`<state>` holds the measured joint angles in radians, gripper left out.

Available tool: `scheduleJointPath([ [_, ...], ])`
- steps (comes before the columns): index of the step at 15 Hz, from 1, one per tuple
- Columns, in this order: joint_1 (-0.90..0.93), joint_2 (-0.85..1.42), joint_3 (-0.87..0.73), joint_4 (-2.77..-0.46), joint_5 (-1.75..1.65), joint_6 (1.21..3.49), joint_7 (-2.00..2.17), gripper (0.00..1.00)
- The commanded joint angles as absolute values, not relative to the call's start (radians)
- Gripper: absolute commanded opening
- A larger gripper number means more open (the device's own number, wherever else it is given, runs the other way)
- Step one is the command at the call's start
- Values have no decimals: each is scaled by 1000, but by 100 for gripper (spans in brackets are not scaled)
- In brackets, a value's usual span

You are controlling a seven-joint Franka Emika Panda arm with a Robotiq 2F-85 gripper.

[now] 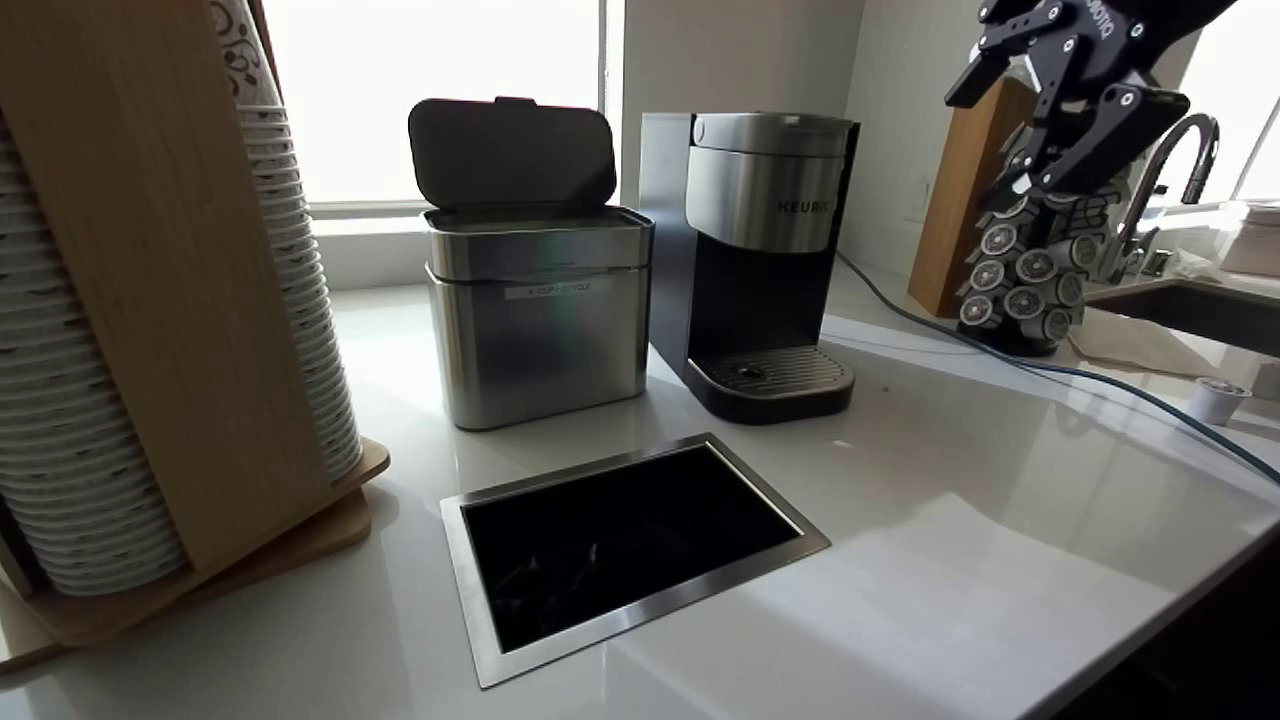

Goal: Open the coffeemaker then remove the coffee pod from the chamber.

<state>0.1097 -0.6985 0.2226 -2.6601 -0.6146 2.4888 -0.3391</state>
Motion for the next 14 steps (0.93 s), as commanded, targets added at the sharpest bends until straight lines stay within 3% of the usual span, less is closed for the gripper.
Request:
scheduleJointPath([
  [1,128,-695,207,-2657,-630,2480,-329,100],
  [8,128,-695,207,-2656,-630,2480,-330,100],
  [14,-117,-626,380,-2566,-1053,2471,120,100],
])
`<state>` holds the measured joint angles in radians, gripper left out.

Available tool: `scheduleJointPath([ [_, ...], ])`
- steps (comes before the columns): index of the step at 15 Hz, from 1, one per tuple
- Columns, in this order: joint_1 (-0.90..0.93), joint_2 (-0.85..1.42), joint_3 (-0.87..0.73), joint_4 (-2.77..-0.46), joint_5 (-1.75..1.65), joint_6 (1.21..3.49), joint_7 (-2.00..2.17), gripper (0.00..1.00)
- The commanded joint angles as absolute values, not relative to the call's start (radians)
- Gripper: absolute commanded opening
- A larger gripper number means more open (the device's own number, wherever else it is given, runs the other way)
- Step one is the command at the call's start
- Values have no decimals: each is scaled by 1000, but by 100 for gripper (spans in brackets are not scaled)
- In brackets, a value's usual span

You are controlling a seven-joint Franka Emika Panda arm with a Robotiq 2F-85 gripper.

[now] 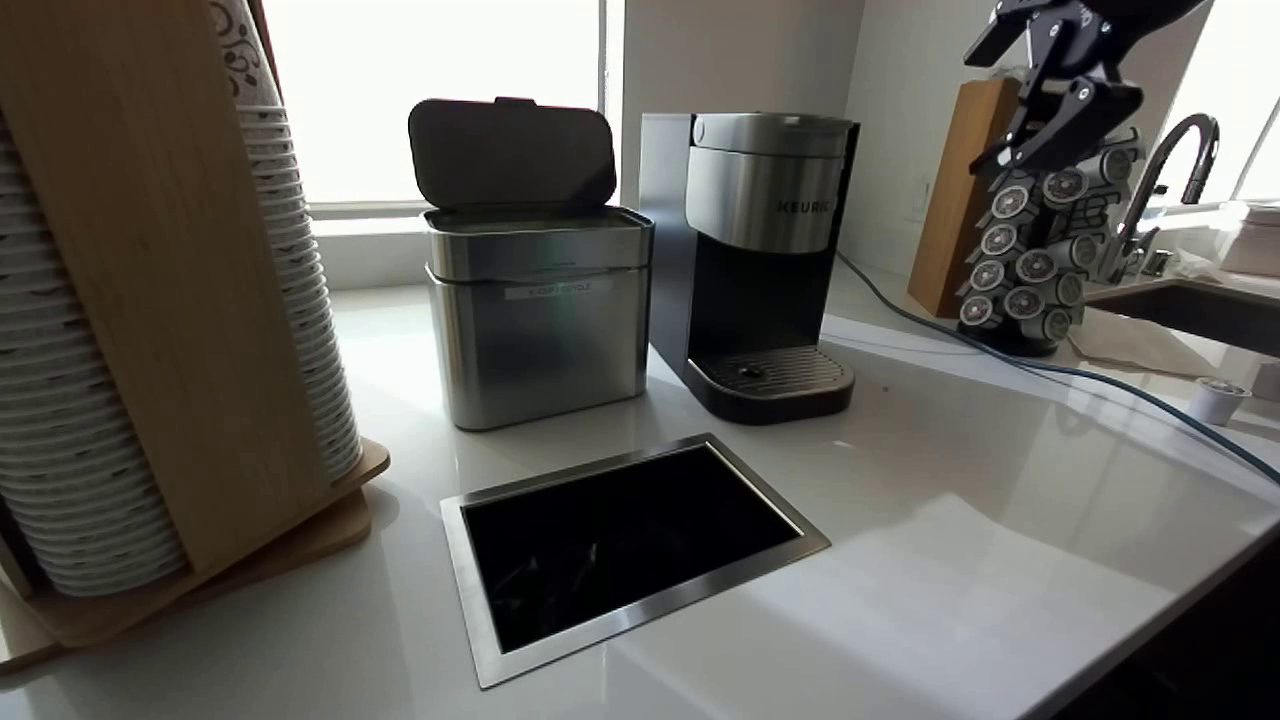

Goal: Open the coffeemaker then remove the coffee pod from the chamber.

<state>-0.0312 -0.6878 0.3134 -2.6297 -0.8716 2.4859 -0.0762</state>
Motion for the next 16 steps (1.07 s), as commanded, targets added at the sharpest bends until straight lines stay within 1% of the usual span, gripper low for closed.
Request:
scheduleJointPath([
  [1,-192,-612,449,-2539,-1093,2481,187,100],
  [2,-128,-571,411,-2504,-1155,2433,254,100],
  [5,-63,-487,378,-2456,-1177,2393,306,100],
  [6,-28,-473,339,-2463,-1154,2401,273,100],
  [7,-9,-522,324,-2484,-1175,2392,275,100],
  [9,13,-486,301,-2474,-1167,2398,271,100],
  [13,35,-462,244,-2459,-1404,2503,301,100],
  [15,55,-447,203,-2449,-1469,2535,311,100],
  [16,67,-440,192,-2452,-1455,2510,291,100],
])
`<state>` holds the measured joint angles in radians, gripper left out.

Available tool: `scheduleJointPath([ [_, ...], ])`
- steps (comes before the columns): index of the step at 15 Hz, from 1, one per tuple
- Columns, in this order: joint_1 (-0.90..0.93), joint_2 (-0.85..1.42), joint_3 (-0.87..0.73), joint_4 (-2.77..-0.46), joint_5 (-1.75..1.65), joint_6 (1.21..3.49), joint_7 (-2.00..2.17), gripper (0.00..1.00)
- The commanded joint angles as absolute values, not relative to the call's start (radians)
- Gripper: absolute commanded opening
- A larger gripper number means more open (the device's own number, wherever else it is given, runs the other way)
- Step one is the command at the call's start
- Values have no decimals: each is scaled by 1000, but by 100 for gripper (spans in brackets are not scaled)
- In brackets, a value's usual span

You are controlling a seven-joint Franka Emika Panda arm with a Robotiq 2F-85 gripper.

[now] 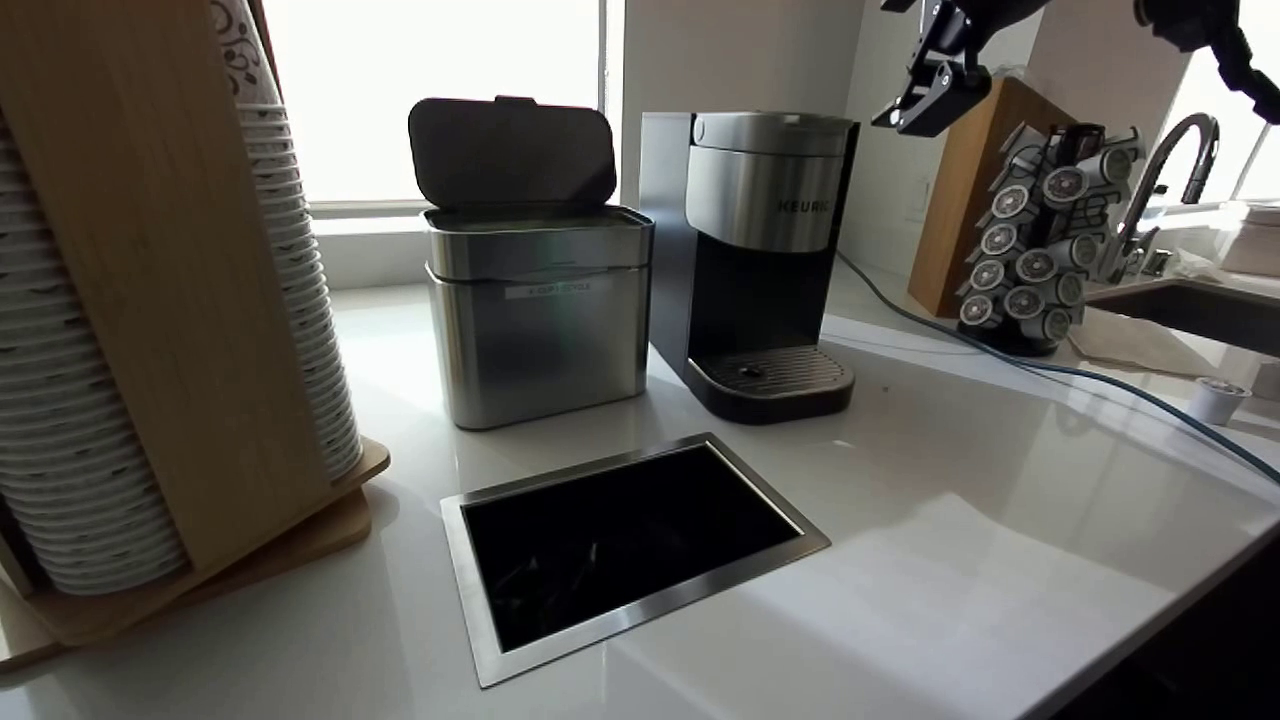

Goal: Open the coffeemaker then remove the coffee pod from the chamber.

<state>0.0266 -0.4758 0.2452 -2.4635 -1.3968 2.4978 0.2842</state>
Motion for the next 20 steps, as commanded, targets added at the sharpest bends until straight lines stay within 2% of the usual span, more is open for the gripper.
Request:
scheduleJointPath([
  [1,85,-465,188,-2460,-1427,2481,286,100],
  [9,111,-375,146,-2416,-1640,2547,417,100],
  [20,127,-250,101,-2320,-1671,2537,502,100],
])
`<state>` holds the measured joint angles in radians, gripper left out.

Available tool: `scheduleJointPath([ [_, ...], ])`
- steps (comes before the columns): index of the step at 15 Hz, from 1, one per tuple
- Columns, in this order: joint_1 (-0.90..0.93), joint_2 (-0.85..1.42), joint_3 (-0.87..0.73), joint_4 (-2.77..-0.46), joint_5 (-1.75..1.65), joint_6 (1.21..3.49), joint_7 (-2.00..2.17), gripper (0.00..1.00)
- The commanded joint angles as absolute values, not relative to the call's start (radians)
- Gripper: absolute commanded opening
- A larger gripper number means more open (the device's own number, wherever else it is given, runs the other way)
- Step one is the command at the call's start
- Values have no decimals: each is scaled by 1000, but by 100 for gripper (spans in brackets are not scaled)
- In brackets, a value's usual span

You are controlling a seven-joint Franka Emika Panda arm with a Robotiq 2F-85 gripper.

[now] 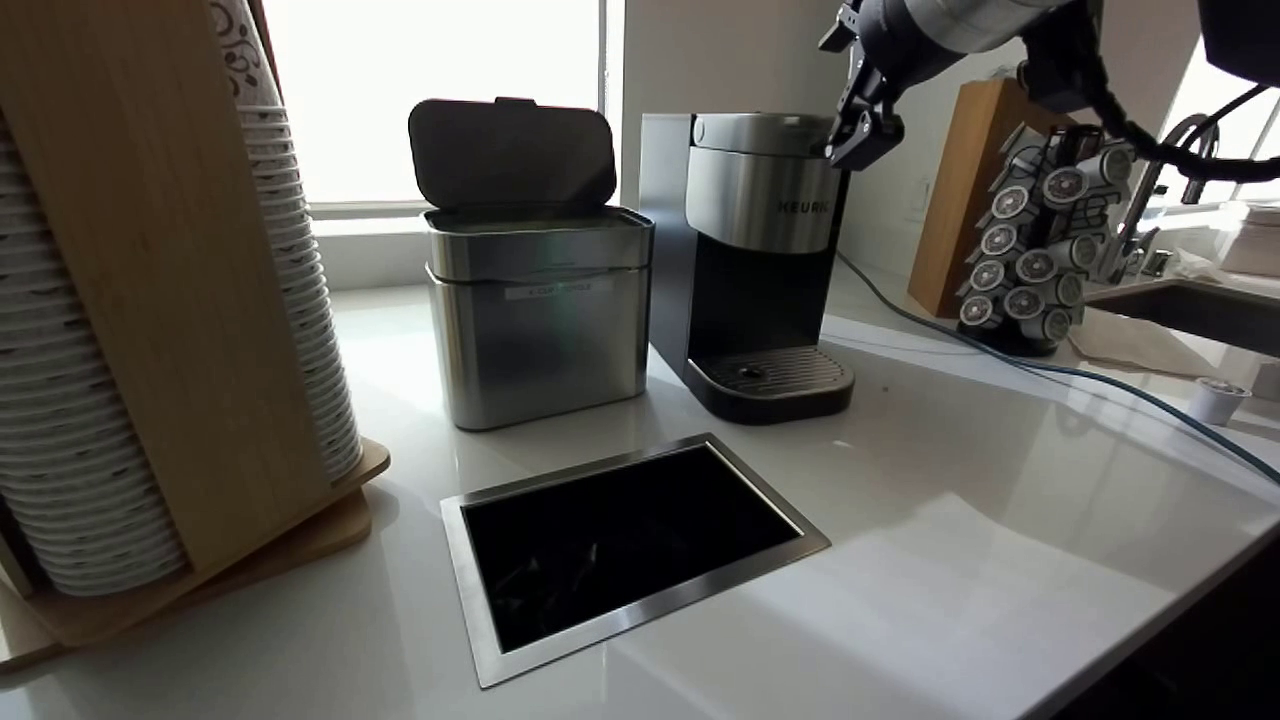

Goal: Open the coffeemaker then remove the coffee pod from the chamber.

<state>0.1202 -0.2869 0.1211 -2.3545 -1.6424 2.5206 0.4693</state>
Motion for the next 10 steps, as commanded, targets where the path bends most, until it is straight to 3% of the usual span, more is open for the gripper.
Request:
scheduleJointPath([
  [1,127,-248,98,-2315,-1669,2537,500,100],
  [10,120,-300,83,-2315,-1661,2539,509,100],
])
